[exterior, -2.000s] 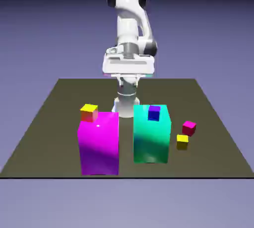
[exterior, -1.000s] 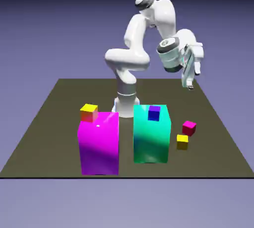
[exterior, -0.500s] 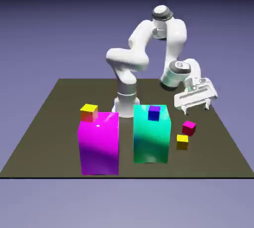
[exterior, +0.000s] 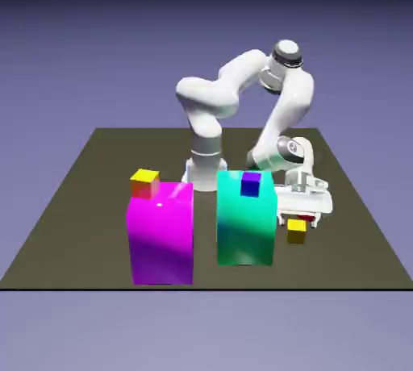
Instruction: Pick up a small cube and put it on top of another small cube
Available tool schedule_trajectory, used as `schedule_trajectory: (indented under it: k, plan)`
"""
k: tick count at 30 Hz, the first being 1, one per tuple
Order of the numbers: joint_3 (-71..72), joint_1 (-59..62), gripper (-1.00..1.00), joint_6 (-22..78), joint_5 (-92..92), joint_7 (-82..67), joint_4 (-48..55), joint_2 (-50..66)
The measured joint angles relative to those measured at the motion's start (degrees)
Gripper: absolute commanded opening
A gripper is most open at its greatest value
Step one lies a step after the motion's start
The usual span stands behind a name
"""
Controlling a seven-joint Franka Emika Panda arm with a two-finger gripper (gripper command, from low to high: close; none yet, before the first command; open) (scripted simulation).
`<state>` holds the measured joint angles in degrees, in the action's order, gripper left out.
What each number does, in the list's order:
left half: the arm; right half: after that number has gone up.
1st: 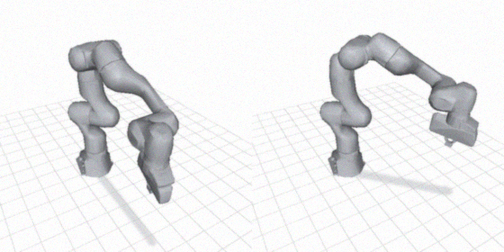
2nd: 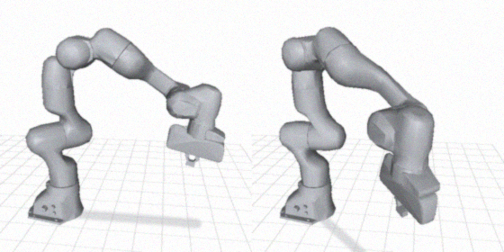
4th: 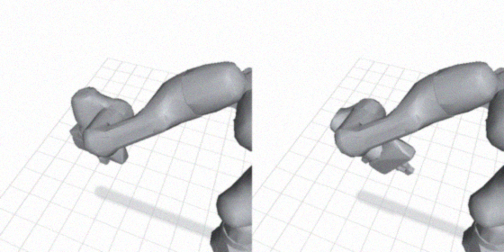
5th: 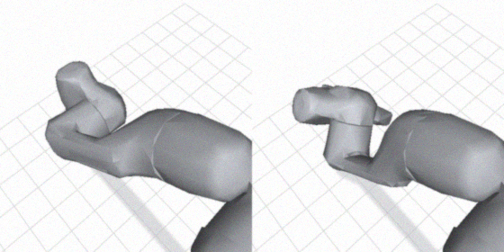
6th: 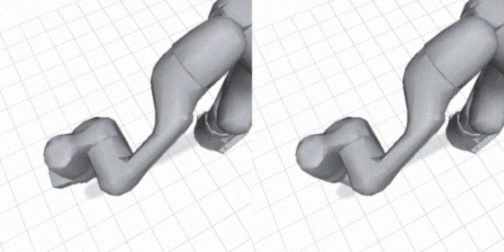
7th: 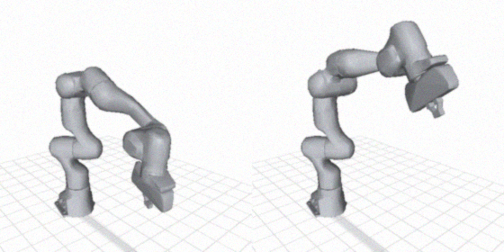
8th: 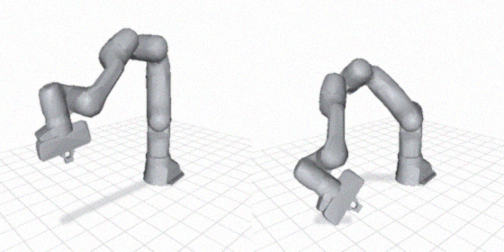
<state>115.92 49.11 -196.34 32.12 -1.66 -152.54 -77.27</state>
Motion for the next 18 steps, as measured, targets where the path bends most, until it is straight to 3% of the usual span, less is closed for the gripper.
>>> schedule_trajectory:
  k: [7, 18]
  plan:
    - [-7.1, -10.7, -1.0, 9.0, 3.2, -3.0, -6.8, 12.1]
    - [-10.6, -32.9, -1.0, 33.9, -24.2, -21.3, -5.8, 19.8]
